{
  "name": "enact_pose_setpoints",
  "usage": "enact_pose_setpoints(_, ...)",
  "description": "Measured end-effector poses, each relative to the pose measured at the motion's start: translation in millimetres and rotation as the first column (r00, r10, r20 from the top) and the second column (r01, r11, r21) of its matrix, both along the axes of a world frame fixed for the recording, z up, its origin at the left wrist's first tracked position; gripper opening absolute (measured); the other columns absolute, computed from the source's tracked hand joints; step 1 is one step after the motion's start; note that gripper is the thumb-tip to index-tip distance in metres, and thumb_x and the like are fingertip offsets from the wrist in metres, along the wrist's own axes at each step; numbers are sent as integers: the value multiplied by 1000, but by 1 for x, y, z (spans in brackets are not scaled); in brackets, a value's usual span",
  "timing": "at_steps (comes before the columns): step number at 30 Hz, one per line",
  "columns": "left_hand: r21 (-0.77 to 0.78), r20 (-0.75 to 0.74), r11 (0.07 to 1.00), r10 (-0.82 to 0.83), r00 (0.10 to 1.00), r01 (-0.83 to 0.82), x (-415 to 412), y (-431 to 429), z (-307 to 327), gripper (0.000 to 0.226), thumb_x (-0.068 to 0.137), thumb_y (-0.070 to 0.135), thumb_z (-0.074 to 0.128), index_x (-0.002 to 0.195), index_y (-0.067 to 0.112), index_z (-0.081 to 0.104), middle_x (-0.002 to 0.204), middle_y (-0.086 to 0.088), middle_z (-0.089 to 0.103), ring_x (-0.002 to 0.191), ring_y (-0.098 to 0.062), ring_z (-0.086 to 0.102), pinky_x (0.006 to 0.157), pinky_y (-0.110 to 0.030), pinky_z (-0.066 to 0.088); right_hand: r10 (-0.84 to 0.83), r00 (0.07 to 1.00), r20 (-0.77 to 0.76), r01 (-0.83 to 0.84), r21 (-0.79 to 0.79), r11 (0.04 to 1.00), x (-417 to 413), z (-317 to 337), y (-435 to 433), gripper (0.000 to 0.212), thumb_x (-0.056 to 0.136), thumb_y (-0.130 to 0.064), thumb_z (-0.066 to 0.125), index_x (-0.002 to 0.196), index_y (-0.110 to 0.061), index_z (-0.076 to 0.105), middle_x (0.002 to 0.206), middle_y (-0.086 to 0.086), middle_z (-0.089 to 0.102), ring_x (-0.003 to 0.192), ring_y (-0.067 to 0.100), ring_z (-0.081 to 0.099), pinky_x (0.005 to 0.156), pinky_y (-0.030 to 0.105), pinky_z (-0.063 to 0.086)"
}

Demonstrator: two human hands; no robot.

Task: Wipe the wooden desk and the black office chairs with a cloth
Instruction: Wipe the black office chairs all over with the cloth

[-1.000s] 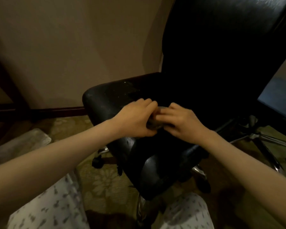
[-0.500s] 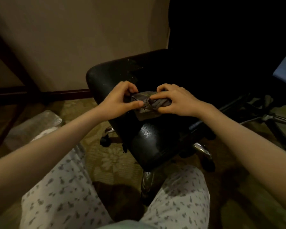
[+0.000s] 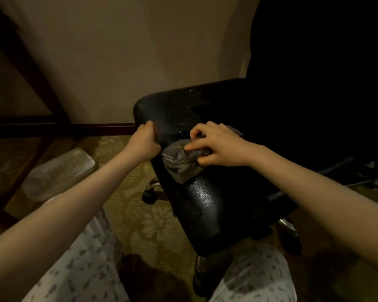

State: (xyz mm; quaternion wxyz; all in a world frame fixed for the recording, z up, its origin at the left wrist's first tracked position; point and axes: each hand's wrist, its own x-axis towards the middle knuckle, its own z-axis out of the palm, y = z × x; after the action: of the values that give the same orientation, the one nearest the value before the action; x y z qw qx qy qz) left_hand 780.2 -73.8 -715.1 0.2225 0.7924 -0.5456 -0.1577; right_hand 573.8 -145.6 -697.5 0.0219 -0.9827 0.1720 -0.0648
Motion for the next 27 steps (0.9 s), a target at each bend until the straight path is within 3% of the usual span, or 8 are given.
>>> enact_pose_setpoints(4, 170, 101, 985, -45, 994, 27, 15, 1, -8, 49, 84, 17, 67, 123, 2, 43, 124, -15, 50, 114, -31, 50, 80, -31, 40, -125, 992, 13, 124, 16, 992, 53, 3, -42, 45, 84, -32, 63, 129, -32, 56, 123, 2, 45, 113, 22, 41, 90, 37, 34)
enact_pose_setpoints(7, 244, 111, 967, -97, 989, 68, 20, 0, -24, 27, 92, 22, 57, 110, 3, 51, 115, -15, 57, 105, -28, 55, 76, -27, 37, -230, 973, 8, 230, -23, 973, 79, 5, -65, 46, 89, -34, 57, 134, -29, 51, 128, 4, 42, 118, 26, 38, 93, 39, 33)
enact_pose_setpoints(9, 259, 38, 964, -68, 997, 56, 28, -2, -27, 19, 94, 26, 53, 96, 8, 54, 101, -13, 58, 89, -22, 53, 73, -26, 36, -280, 959, 33, 281, -19, 960, 89, 7, -70, 45, 90, -33, 56, 135, -27, 51, 131, 6, 42, 120, 28, 38, 94, 39, 33)
enact_pose_setpoints(13, 223, -207, 975, 39, 978, 8, 46, -4, -26, 26, 93, 24, 55, 69, 14, 51, 71, -2, 54, 71, -16, 52, 65, -25, 40, -273, 931, 241, 258, 95, 962, 69, 20, -52, 42, 88, -25, 61, 129, -17, 57, 124, 10, 48, 115, 28, 43, 100, 41, 36)
enact_pose_setpoints(17, 203, -484, 974, 190, 854, -102, 56, -5, -22, 18, 90, 5, 57, 76, 13, 50, 74, -3, 54, 66, -14, 54, 59, -23, 46, -93, 970, 226, 87, 38, 995, 40, 19, -5, 39, 81, -24, 67, 119, -16, 65, 114, 11, 54, 103, 29, 48, 90, 42, 41)
enact_pose_setpoints(20, 224, -508, 968, 212, 835, -110, 59, -8, -19, 26, 89, -8, 52, 75, 13, 47, 72, -4, 52, 61, -12, 51, 47, -19, 46, -82, 991, 103, 77, 45, 996, 44, 5, 7, 42, 83, -28, 67, 124, -20, 62, 119, 6, 52, 106, 24, 46, 93, 40, 40)
enact_pose_setpoints(22, 270, -502, 958, 223, 836, -93, 64, -10, -16, 23, 90, -4, 50, 78, 14, 50, 73, -3, 55, 60, -11, 52, 41, -18, 43, -122, 988, 92, 118, 55, 992, 53, 3, -7, 43, 85, -29, 64, 127, -22, 59, 122, 3, 50, 110, 20, 44, 97, 40, 39)
enact_pose_setpoints(27, 355, -398, 935, 131, 908, 20, 79, -16, 0, 13, 88, 10, 60, 95, 22, 61, 90, 4, 60, 77, -7, 55, 68, -30, 41, -459, 884, 89, 457, 44, 888, 84, 6, -83, 45, 90, -32, 57, 133, -19, 50, 131, 10, 45, 121, 30, 40, 102, 42, 36)
